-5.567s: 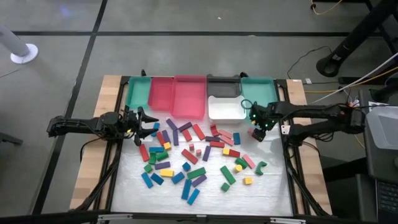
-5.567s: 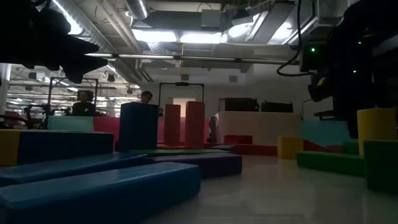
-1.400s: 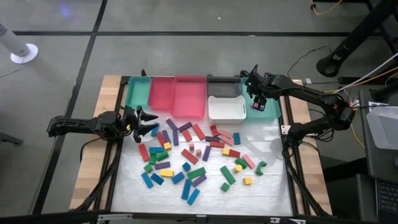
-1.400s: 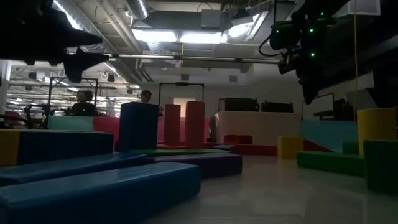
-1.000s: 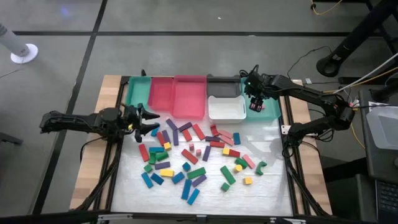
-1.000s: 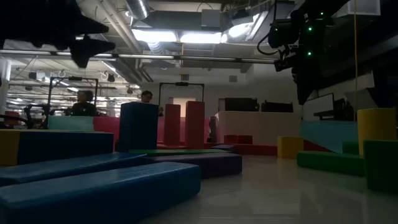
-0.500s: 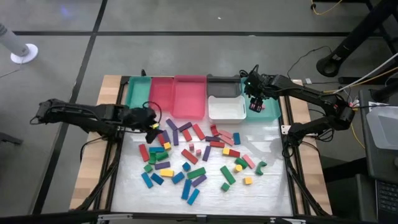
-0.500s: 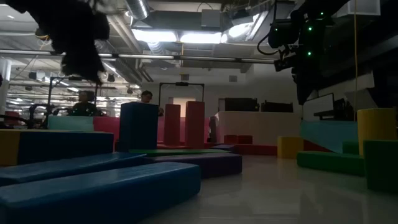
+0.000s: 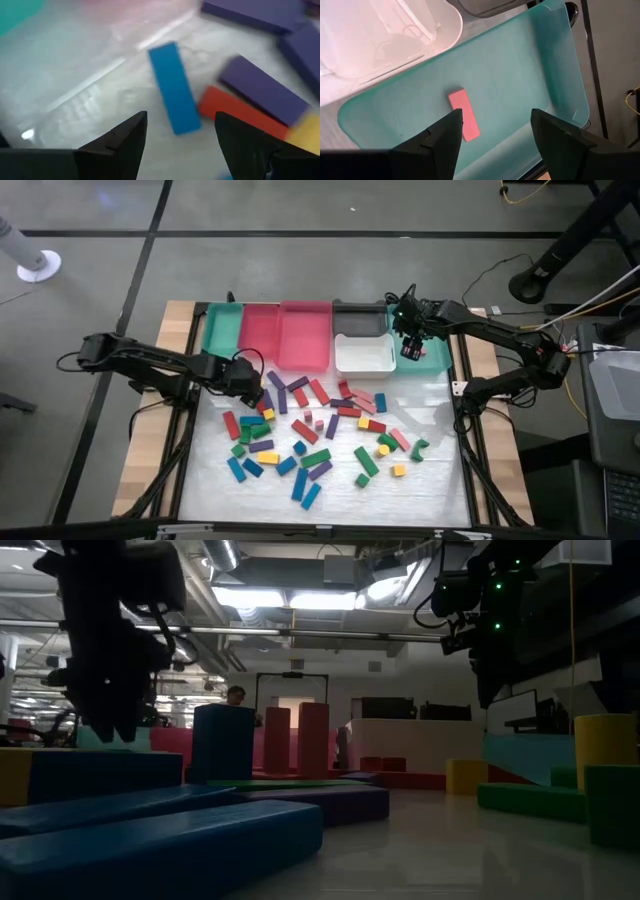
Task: Sort blocks
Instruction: Put the blue block into the left pink bin
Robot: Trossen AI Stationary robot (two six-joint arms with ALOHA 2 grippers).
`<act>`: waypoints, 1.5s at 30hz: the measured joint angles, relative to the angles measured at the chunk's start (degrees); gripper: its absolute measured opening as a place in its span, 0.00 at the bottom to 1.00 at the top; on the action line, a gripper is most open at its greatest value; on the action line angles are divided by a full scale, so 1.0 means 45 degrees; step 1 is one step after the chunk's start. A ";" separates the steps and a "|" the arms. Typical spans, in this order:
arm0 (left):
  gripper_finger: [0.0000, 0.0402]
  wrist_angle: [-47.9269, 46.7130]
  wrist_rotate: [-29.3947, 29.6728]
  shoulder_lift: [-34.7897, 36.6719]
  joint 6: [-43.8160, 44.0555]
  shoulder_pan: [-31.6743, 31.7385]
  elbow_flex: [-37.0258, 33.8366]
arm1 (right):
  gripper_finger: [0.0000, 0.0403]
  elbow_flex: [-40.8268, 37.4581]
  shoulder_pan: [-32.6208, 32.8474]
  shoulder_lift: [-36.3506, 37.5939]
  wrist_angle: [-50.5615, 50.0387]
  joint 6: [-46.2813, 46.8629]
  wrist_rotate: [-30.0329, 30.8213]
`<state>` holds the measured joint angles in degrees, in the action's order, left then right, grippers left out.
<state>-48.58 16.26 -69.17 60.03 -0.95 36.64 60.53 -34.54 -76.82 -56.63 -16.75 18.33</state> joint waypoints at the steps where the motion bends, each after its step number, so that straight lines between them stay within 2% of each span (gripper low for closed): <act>1: 0.55 0.0001 0.0168 -0.0195 0.0199 0.0002 0.0000 | 0.59 0.0000 0.0000 0.0000 0.0003 0.0000 0.0000; 5: 0.55 0.0168 0.0245 -0.0882 0.0484 0.0259 0.0000 | 0.59 0.0002 0.0000 0.0000 0.0002 0.0000 0.0000; 12: 0.55 0.1631 0.0434 -0.1979 0.0295 0.0973 0.0000 | 0.59 0.0000 0.0000 0.0000 -0.0002 0.0000 -0.0004; 24: 0.55 0.1664 0.0444 -0.2820 0.0562 0.1632 0.0024 | 0.59 0.0000 0.0001 0.0000 -0.0002 0.0000 -0.0005; 28: 0.47 0.1719 0.0378 -0.2806 0.0353 0.1632 0.0024 | 0.59 0.0000 0.0005 0.0000 -0.0002 0.0000 -0.0005; 36: 0.21 0.1773 0.0147 -0.2796 0.0327 0.1637 0.0024 | 0.59 0.0000 0.0002 -0.0003 -0.0002 0.0004 -0.0213; 45: 0.21 0.1745 -0.0277 -0.2583 -0.0466 0.1656 -0.0007 | 0.59 0.0004 0.0005 -0.0005 -0.0002 0.1000 -0.0876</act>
<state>-40.73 15.02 -80.80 57.94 6.50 36.61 60.55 -34.52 -76.84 -56.64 -12.25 14.38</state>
